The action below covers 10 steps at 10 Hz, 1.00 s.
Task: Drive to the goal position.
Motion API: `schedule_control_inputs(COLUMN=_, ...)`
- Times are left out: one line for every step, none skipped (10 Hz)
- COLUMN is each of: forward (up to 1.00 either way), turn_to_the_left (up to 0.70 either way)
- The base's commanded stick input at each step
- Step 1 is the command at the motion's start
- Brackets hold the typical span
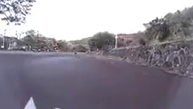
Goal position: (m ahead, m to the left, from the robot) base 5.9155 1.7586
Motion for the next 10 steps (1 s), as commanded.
schedule_control_inputs(forward=0.70, turn_to_the_left=0.00)
schedule_control_inputs(forward=0.70, turn_to_the_left=0.00)
schedule_control_inputs(forward=0.70, turn_to_the_left=0.00)
schedule_control_inputs(forward=0.70, turn_to_the_left=0.00)
schedule_control_inputs(forward=0.70, turn_to_the_left=0.00)
schedule_control_inputs(forward=0.70, turn_to_the_left=0.00)
schedule_control_inputs(forward=0.70, turn_to_the_left=0.00)
schedule_control_inputs(forward=0.70, turn_to_the_left=0.00)
schedule_control_inputs(forward=0.70, turn_to_the_left=0.00)
schedule_control_inputs(forward=0.70, turn_to_the_left=0.00)
